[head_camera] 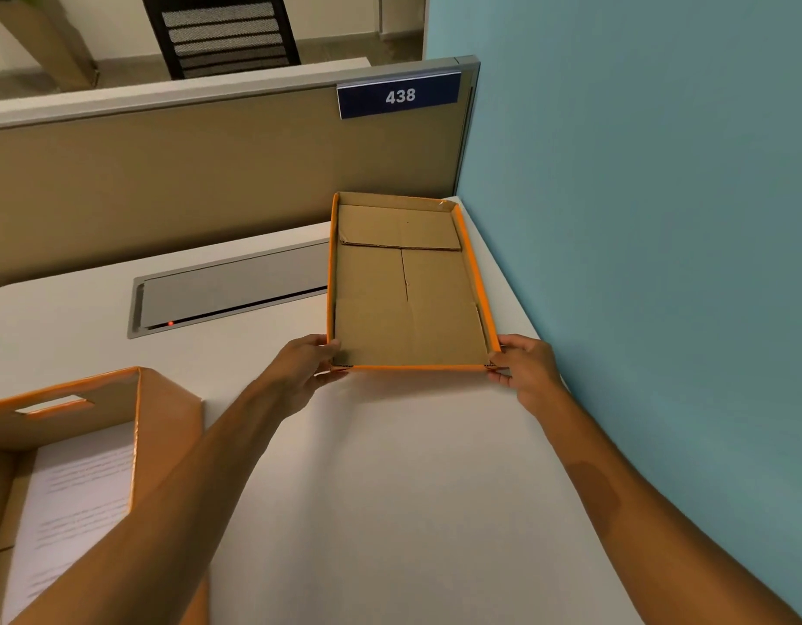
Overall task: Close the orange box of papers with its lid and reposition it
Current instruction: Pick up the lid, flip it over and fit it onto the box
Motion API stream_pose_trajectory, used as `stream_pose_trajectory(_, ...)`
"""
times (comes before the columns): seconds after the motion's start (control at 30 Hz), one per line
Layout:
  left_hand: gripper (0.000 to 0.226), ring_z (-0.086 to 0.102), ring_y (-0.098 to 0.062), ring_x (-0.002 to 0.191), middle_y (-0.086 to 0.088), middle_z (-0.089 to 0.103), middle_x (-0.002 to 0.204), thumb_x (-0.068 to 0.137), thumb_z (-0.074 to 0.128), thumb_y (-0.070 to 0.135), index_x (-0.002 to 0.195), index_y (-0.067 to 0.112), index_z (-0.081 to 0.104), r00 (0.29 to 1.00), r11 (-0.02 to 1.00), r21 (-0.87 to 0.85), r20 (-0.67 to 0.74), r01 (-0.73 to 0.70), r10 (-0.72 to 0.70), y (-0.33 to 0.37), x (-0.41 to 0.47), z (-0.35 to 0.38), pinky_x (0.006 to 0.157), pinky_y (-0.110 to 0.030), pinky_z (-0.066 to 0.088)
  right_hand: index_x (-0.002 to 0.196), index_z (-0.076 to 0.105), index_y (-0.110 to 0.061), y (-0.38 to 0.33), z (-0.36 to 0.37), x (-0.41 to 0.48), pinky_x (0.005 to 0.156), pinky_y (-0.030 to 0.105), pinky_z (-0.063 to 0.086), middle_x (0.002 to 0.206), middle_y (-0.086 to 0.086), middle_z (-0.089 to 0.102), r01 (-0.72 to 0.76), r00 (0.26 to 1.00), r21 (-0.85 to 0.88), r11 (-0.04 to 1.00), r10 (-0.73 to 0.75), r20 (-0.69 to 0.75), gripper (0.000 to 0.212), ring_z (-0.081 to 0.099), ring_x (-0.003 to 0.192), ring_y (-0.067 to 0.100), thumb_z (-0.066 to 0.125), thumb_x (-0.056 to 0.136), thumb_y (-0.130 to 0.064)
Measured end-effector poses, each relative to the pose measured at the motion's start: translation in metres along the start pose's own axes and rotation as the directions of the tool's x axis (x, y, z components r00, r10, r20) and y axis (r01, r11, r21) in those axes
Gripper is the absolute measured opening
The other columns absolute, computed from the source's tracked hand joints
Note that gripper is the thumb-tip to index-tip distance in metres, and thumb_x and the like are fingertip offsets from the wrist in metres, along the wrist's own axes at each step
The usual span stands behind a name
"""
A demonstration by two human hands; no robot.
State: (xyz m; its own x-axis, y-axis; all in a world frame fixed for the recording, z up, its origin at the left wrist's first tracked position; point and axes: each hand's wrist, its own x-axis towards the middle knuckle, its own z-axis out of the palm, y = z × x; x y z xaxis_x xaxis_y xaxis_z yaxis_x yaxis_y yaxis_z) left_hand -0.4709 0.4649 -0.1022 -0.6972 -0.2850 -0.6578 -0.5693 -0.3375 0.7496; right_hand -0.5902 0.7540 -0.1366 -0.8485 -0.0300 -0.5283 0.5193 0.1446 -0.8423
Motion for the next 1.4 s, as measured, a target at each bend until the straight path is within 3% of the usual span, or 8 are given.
stream_pose_trajectory(0.13, 0.019, 0.066, -0.034, 0.099, -0.02, 0.063, 0.122, 0.094, 0.056, -0.002, 0.112, 0.0, 0.059, 0.991, 0.98, -0.193, 0.131, 0.041, -0.015, 0.006, -0.027, -0.021, 0.079, -0.04, 0.063, 0.107, 0.068, 0.0, 0.001, -0.001, -0.021, 0.069, 0.038, 0.058, 0.093, 0.015, 0.069, 0.0, 0.997, 0.032, 0.999, -0.002, 0.077, 0.025, 0.067, 0.082, 0.03, 0.062, 0.086, 0.011)
stream_pose_trajectory(0.27, 0.039, 0.068, -0.037, 0.101, -0.02, 0.068, 0.123, 0.09, 0.054, -0.01, 0.126, 0.003, 0.058, 0.977, 0.983, -0.185, 0.211, 0.017, 0.023, 0.008, -0.058, -0.043, 0.089, -0.047, 0.059, 0.107, 0.068, 0.001, 0.002, 0.006, -0.046, 0.065, 0.036, 0.06, 0.083, 0.01, 0.068, 0.03, 0.991, 0.007, 1.0, -0.031, 0.134, 0.023, 0.067, 0.073, 0.024, 0.064, 0.086, 0.009)
stream_pose_trajectory(0.37, 0.046, 0.068, -0.04, 0.1, -0.026, 0.065, 0.126, 0.088, 0.055, -0.012, 0.132, 0.002, 0.054, 0.973, 0.984, -0.175, 0.222, -0.028, 0.067, 0.008, -0.08, -0.061, 0.092, -0.051, 0.057, 0.11, 0.069, 0.0, 0.002, 0.017, -0.067, 0.068, 0.041, 0.061, 0.087, 0.011, 0.072, 0.131, 0.989, -0.185, 0.974, -0.114, 0.098, 0.026, 0.07, 0.074, 0.024, 0.069, 0.084, 0.0)
stream_pose_trajectory(0.43, 0.049, 0.068, -0.042, 0.101, -0.028, 0.063, 0.129, 0.087, 0.056, -0.012, 0.134, 0.0, 0.051, 0.973, 0.983, -0.176, 0.211, -0.058, 0.096, 0.006, -0.094, -0.073, 0.091, -0.052, 0.057, 0.115, 0.069, -0.004, 0.002, 0.029, -0.086, 0.079, 0.043, 0.059, 0.097, 0.009, 0.073, 0.3, 0.95, -0.479, 0.825, -0.304, 0.07, 0.03, 0.07, 0.084, 0.024, 0.069, 0.086, -0.012)
stream_pose_trajectory(0.5, 0.05, 0.068, -0.045, 0.105, -0.028, 0.064, 0.129, 0.086, 0.059, -0.012, 0.134, 0.001, 0.051, 0.971, 0.979, -0.183, 0.206, -0.086, 0.124, 0.004, -0.109, -0.085, 0.092, -0.051, 0.057, 0.122, 0.064, -0.006, 0.006, 0.044, -0.11, 0.086, 0.044, 0.054, 0.109, 0.011, 0.068, 0.503, 0.818, -0.659, 0.559, -0.555, 0.152, 0.033, 0.063, 0.1, 0.027, 0.065, 0.092, -0.02)
stream_pose_trajectory(0.6, 0.047, 0.068, -0.046, 0.107, -0.026, 0.067, 0.126, 0.084, 0.063, -0.01, 0.127, 0.004, 0.055, 0.965, 0.968, -0.217, 0.196, -0.129, 0.172, -0.001, -0.132, -0.101, 0.085, -0.048, 0.06, 0.121, 0.064, -0.005, 0.013, 0.07, -0.156, 0.088, 0.044, 0.049, 0.116, 0.013, 0.064, 0.721, 0.557, -0.638, 0.272, -0.775, 0.299, 0.034, 0.056, 0.108, 0.03, 0.062, 0.093, -0.025)
stream_pose_trajectory(0.8, 0.059, 0.07, -0.048, 0.103, -0.026, 0.07, 0.12, 0.08, 0.069, -0.009, 0.133, 0.007, 0.047, 0.943, 0.934, -0.269, 0.17, -0.233, 0.284, -0.012, -0.185, -0.121, 0.085, -0.052, 0.06, 0.125, 0.062, -0.011, 0.027, 0.132, -0.246, 0.095, 0.031, 0.046, 0.121, 0.007, 0.062, 0.848, 0.272, -0.528, -0.041, -0.822, 0.501, 0.049, 0.054, 0.113, 0.02, 0.068, 0.086, -0.041)
stream_pose_trajectory(1.4, 0.066, 0.073, -0.036, 0.101, -0.02, 0.065, 0.122, 0.078, 0.08, 0.019, 0.133, 0.006, 0.046, 0.848, 0.83, -0.314, 0.121, -0.46, 0.516, -0.048, -0.317, -0.161, 0.089, -0.053, 0.058, 0.111, 0.07, -0.006, 0.037, 0.199, -0.388, 0.089, 0.038, 0.054, 0.107, 0.01, 0.072, 0.933, 0.105, -0.359, -0.001, -0.956, 0.275, 0.029, 0.065, 0.104, 0.022, 0.075, 0.083, -0.009)
